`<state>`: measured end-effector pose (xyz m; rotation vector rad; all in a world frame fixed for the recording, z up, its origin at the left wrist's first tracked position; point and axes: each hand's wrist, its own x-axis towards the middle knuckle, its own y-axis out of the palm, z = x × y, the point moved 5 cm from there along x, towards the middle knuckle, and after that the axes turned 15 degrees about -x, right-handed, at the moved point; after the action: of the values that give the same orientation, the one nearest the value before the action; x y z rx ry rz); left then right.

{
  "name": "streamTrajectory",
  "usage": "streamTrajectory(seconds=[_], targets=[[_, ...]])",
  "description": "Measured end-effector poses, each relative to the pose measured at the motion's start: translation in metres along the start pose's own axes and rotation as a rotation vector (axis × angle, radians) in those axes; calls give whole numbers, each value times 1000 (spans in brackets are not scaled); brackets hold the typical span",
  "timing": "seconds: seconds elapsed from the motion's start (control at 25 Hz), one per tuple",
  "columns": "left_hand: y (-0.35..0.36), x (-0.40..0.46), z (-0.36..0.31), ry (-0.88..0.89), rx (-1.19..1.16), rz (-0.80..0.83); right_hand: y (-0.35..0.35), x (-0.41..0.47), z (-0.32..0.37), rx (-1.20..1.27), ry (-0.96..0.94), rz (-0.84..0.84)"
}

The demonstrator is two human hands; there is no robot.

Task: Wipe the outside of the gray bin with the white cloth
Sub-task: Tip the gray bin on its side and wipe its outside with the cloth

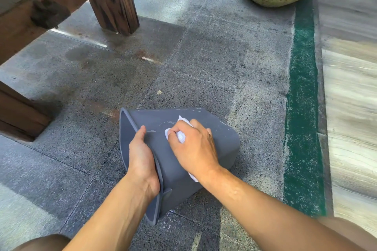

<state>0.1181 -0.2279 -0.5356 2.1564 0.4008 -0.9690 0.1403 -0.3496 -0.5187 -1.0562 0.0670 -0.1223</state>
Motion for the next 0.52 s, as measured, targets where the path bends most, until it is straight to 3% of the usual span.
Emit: streamTrajectory(seconds=[0.52], targets=[[-4,-1,1,-39,6,-91,7,22,-71,-48,131,-10]])
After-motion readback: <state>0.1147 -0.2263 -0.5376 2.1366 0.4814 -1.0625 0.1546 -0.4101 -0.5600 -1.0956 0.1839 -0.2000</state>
